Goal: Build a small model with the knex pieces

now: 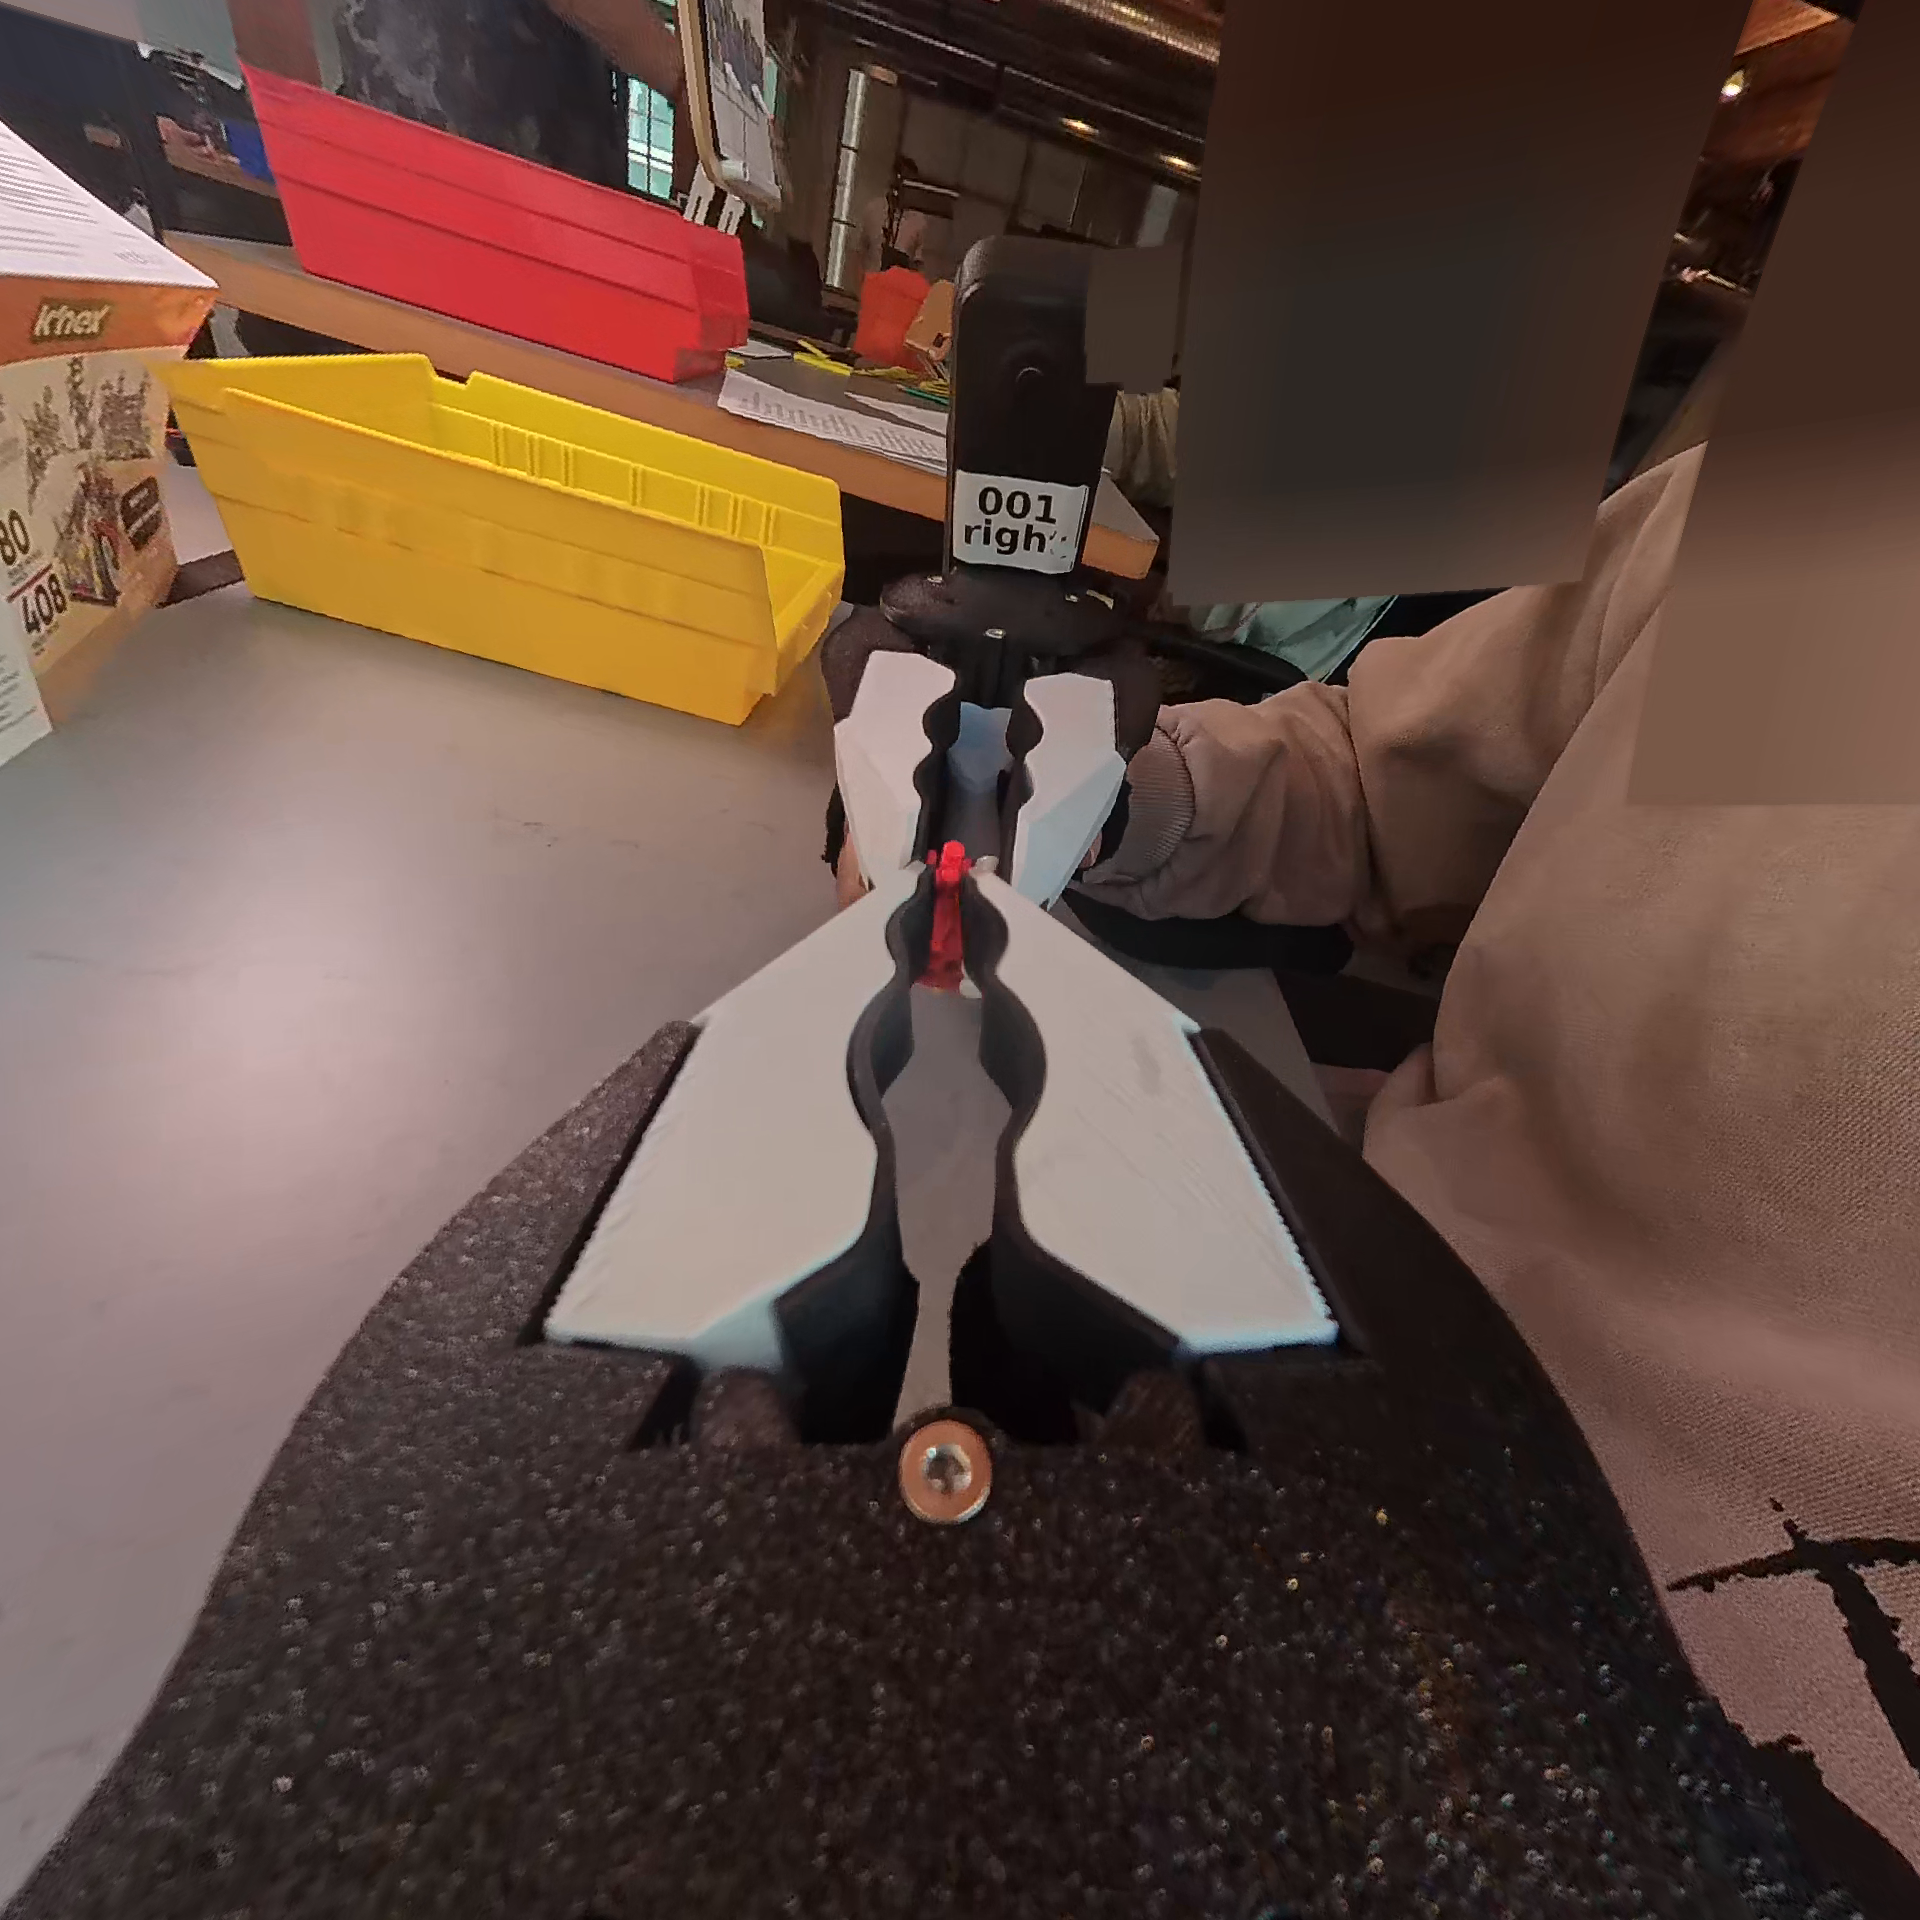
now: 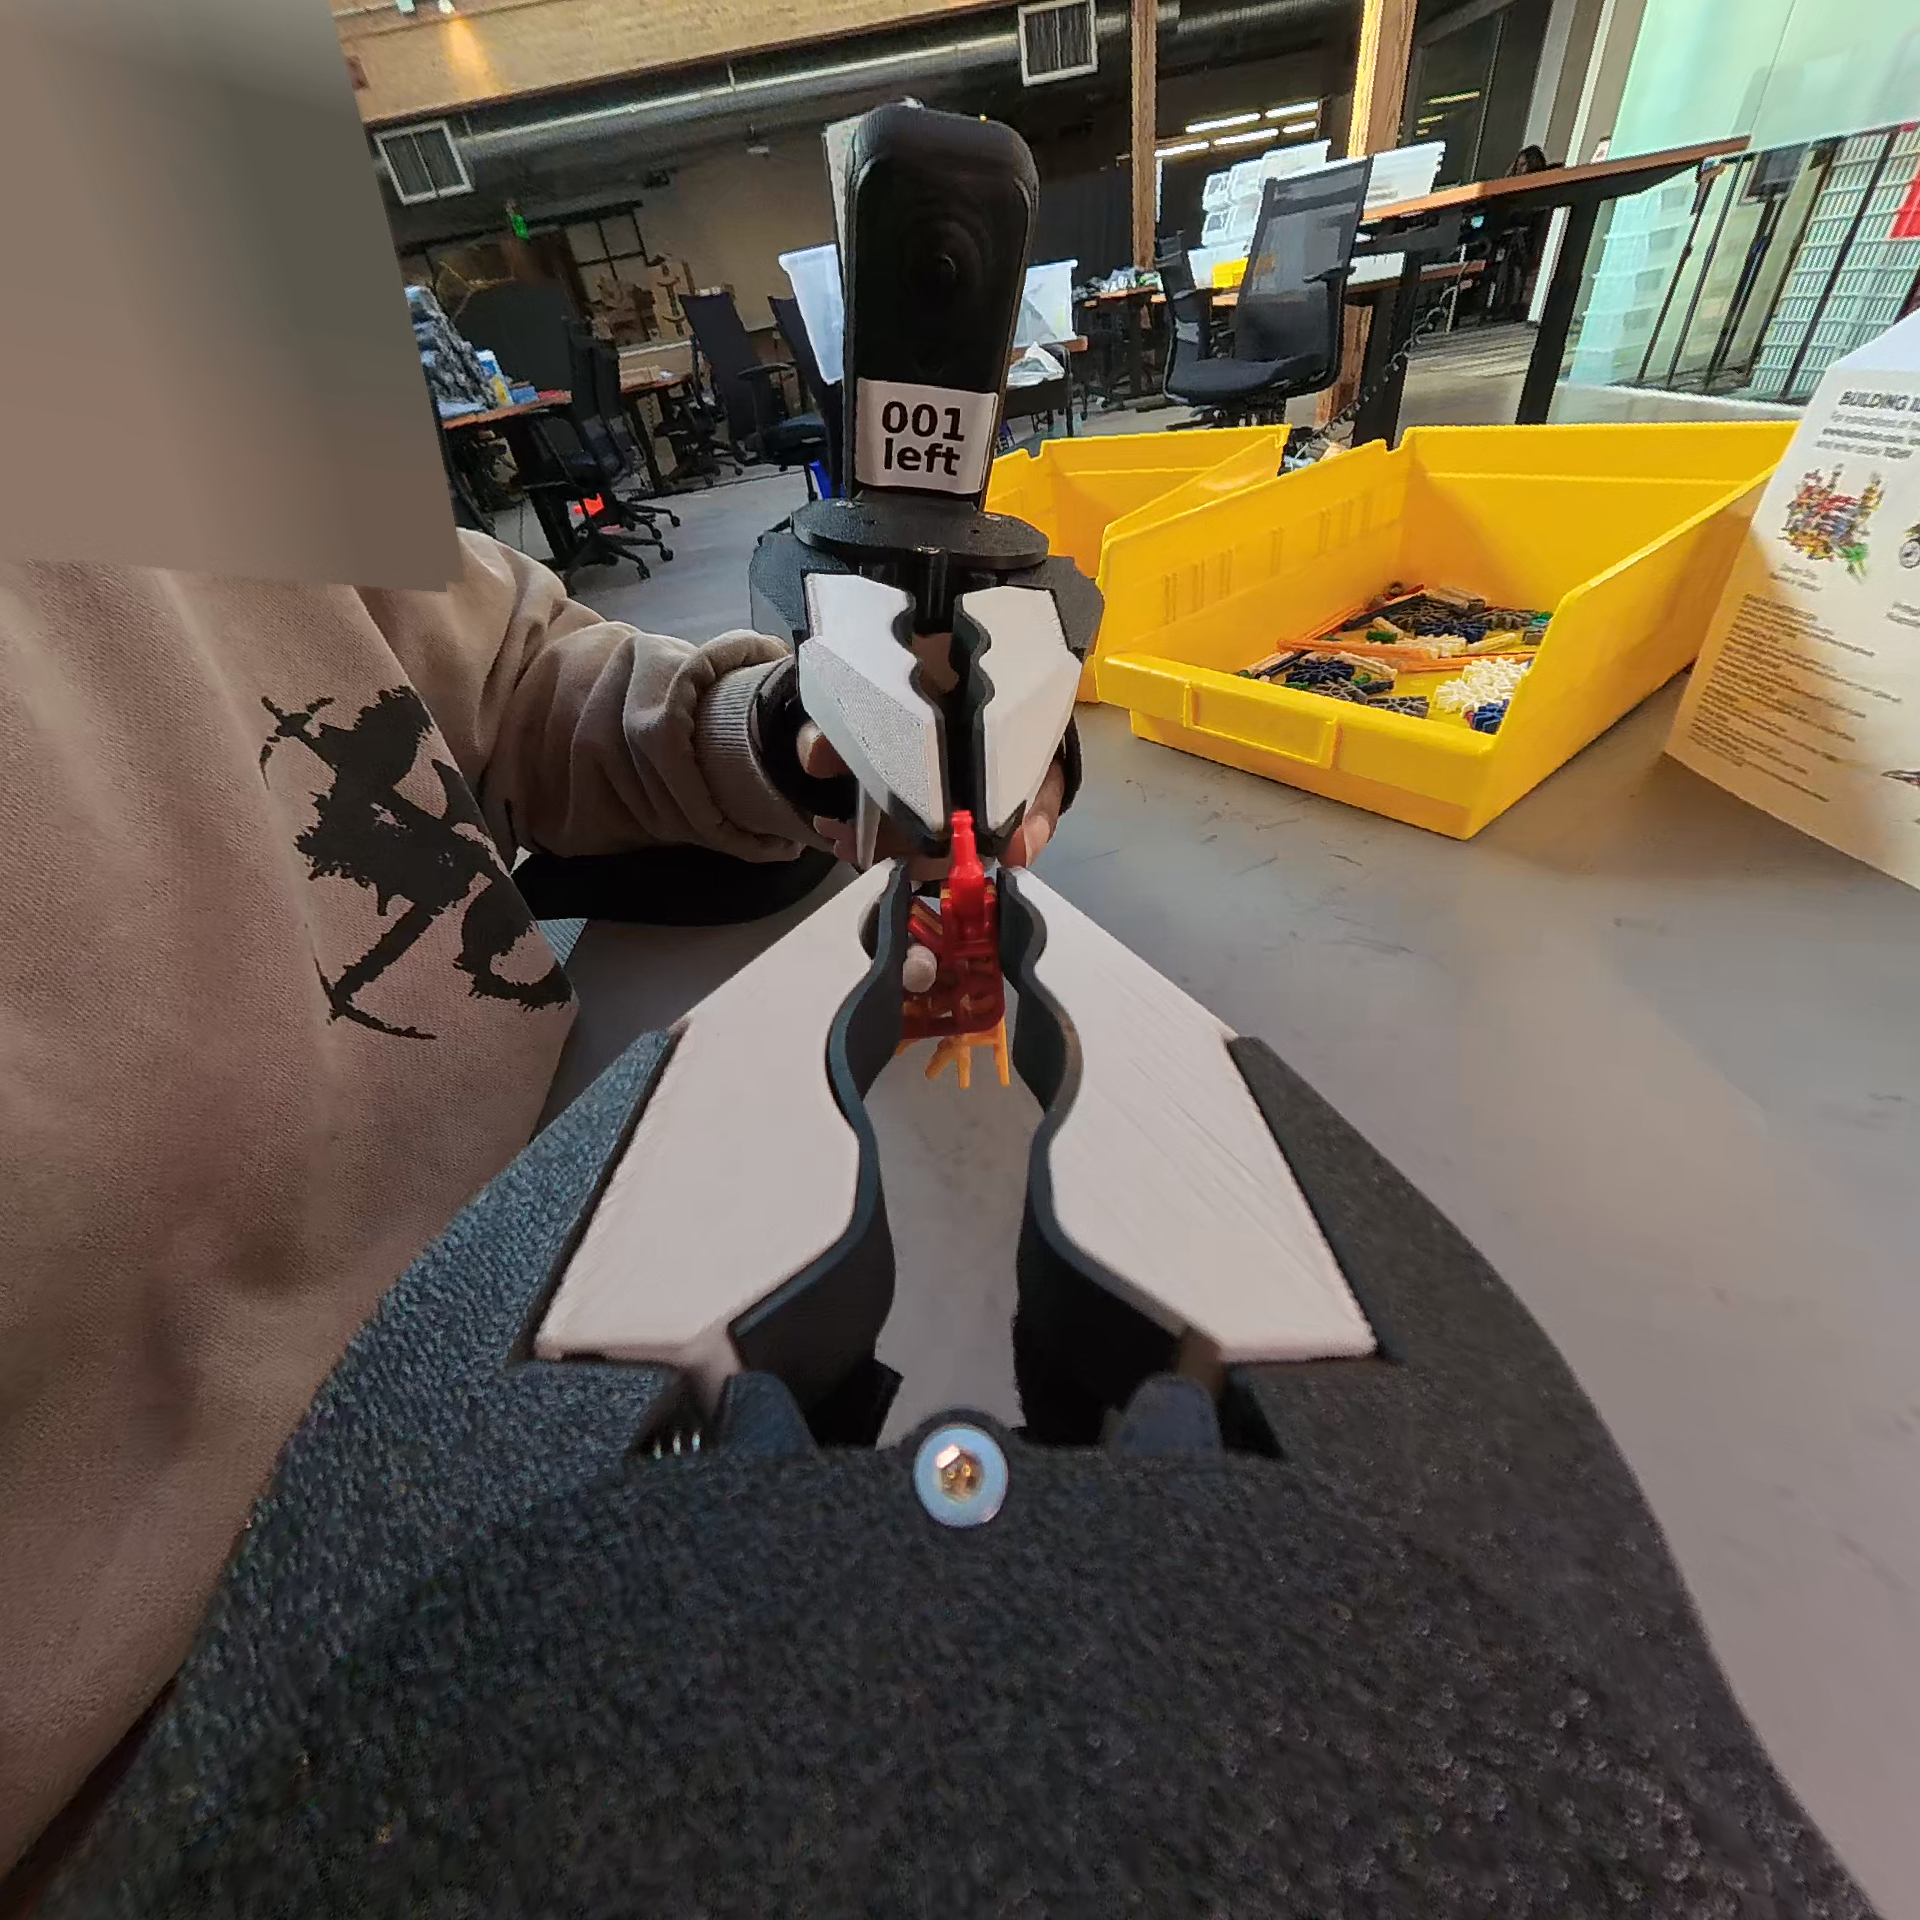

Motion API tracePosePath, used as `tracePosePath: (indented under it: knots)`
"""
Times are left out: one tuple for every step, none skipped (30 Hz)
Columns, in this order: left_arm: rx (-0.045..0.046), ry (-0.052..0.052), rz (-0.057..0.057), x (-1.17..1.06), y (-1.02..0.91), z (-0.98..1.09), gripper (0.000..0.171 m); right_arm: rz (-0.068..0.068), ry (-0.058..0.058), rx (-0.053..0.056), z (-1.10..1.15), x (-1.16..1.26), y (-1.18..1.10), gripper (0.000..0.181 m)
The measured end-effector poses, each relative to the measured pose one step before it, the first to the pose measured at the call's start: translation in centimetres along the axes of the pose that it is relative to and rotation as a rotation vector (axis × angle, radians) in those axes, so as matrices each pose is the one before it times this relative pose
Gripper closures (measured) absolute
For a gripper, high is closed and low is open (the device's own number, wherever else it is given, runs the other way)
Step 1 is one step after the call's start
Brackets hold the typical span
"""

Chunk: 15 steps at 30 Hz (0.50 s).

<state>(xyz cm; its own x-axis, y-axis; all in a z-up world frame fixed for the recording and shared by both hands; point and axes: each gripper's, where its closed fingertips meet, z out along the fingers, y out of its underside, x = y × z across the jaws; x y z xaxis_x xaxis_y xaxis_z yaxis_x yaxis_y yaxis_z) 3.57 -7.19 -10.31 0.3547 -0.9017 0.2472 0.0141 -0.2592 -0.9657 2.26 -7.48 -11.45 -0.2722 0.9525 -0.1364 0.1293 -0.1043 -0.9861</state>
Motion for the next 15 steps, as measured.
tracePosePath:
  knots:
    - [0.00254,0.0013,-0.0017,0.023,-0.079,0.022,0.168,0.0019,-0.0007,0.0019,-0.005,-0.042,-0.053,0.168]
    - [0.00476,0.0023,-0.005,0.023,-0.087,0.018,0.168,0.0012,0.0004,0.0033,-0.022,-0.01,-0.081,0.168]
    - [0.00421,0.0024,-0.0032,0.035,-0.043,0.016,0.168,-0.0038,0.0009,0.0006,-0.026,-0.029,-0.067,0.168]
    - [0.00104,-0.002,-0.0004,-0.019,-0.002,0.005,0.169,-0.0056,0.0021,-0.0023,-0.004,-0.025,0.004,0.168]
    - [-0.00108,-0.0081,-0.0013,-0.075,0.002,0.002,0.17,-0.0037,0.0065,-0.0036,0.004,0.052,0.055,0.168]
    - [0.00591,-0.0085,-0.0028,-0.007,-0.148,-0.003,0.17,0.0019,0.0015,0.0081,-0.023,0.01,-0.075,0.168]
    - [0.01379,-0.0079,-0.0046,0.026,-0.294,0.004,0.17,0.0105,-0.0037,0.0242,-0.104,-0.029,-0.289,0.168]
    - [0.01723,-0.0055,-0.0075,-0.001,-0.311,-0.006,0.17,0.0133,-0.0009,0.032,-0.14,0.042,-0.388,0.168]
    - [0.02039,0.0009,-0.0171,-0.005,-0.299,0.001,0.171,0.0145,-0.0022,0.0311,-0.114,0.05,-0.375,0.168]
    - [0.0201,0.0079,-0.0221,0.027,-0.227,-0.022,0.171,0.0162,-0.0051,0.0257,-0.1,0.028,-0.338,0.168]
    - [0.0146,0.0123,-0.0185,0.083,-0.121,-0.021,0.171,0.0129,-0.0075,0.0193,-0.055,-0.046,-0.273,0.168]
    - [0.00319,0.0105,-0.0101,0.092,0.037,-0.019,0.171,0.0065,-0.0067,0.0067,-0.033,-0.08,-0.059,0.168]
    - [-0.00123,0.0066,-0.0017,0.086,0.085,-0.024,0.171,0.0067,-0.0048,0.0025,-0.027,-0.069,0.035,0.168]
    - [-0.00121,0.0084,-0.0033,0.136,0.09,0.013,0.171,0.0128,-0.0121,0.0054,-0.058,-0.119,0.001,0.168]
    - [-0.00214,0.0067,-0.0007,0.099,0.105,-0.006,0.171,0.0122,-0.0135,0.0015,-0.057,-0.131,0.033,0.169]
